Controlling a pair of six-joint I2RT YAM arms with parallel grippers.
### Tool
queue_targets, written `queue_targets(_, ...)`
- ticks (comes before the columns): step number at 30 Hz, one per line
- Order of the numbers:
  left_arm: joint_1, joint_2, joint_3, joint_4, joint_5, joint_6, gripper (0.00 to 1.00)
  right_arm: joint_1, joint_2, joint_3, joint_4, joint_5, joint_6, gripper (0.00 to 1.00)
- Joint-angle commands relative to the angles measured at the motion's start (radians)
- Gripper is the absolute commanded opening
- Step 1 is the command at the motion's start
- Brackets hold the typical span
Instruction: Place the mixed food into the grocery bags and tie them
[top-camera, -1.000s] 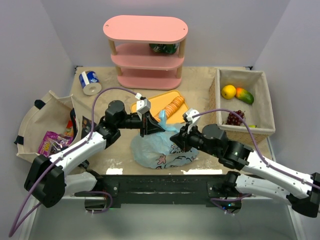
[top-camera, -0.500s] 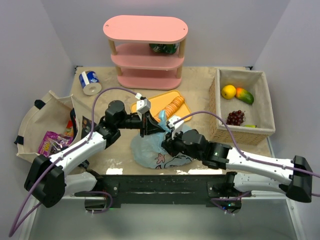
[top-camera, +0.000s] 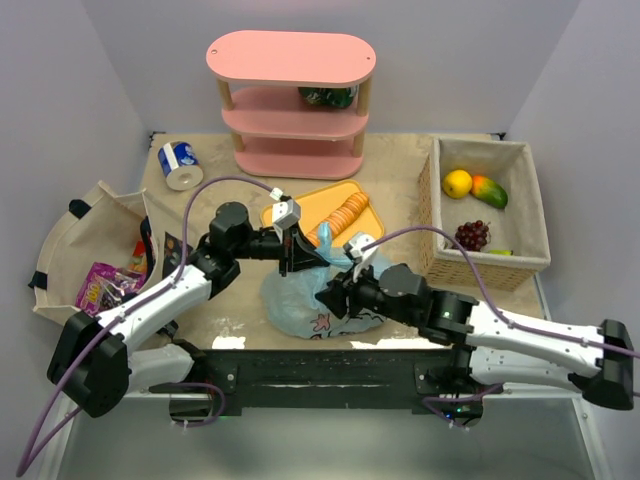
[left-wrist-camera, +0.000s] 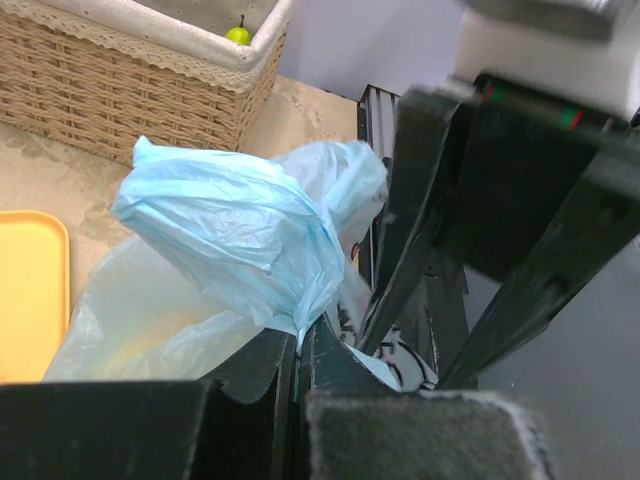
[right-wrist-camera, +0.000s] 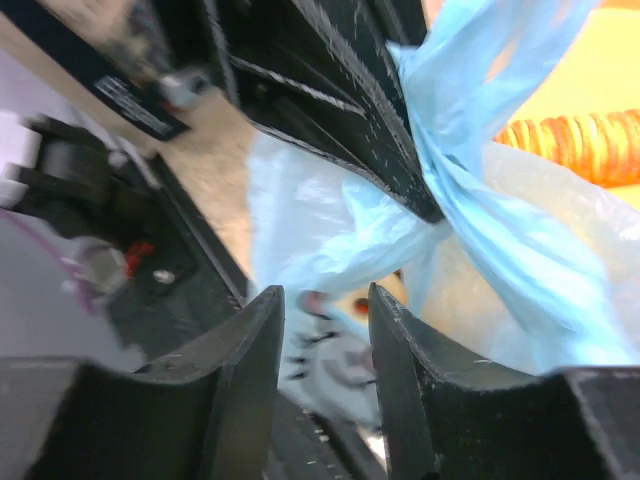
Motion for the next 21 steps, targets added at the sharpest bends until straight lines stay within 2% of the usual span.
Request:
queue_targets(1,0.006,-0.024,0.015,0.008,0.012,0.025,0.0,0.006,-0.157,0.057,-0.102,-0.105,-0.006,0.58)
queue_targets(4,0.004,-0.021,0.018,0.013,0.027,0.027,0.0,0.006,-0.237,0.089,-0.144,-0.121,0.001,0.73)
queue_targets(6,0.004,-0.021,0.016,0.017,0.052,0.028,0.0,0.003,-0.252,0.121,-0.187,-0.022,-0.009,0.85)
queue_targets(7,0.001,-0.019,0.016,0.02,0.058,0.03,0.0,-0.003,-0.248,0.161,-0.216,0.03,-0.024,0.88)
queue_targets(9,-0.004,-0.015,0.016,0.02,0.078,0.033,0.0,-0.048,-0.226,0.202,-0.224,0.042,-0.066,0.94)
queue_targets(11,-0.008,-0.012,0.016,0.017,0.09,0.037,0.0,-0.11,-0.174,0.25,-0.198,-0.052,-0.083,0.96)
queue_targets(12,-0.008,-0.012,0.016,0.017,0.106,0.039,0.0,-0.202,-0.15,0.274,-0.187,-0.104,-0.09,0.97)
queue_targets(15,-0.016,-0.015,0.015,0.017,0.124,0.045,0.0,-0.333,-0.038,0.299,-0.119,-0.285,-0.104,0.97)
queue_targets(21,-0.019,-0.024,0.015,-0.001,0.129,0.064,0.0,-0.382,0.108,0.313,0.028,-0.448,-0.103,0.97)
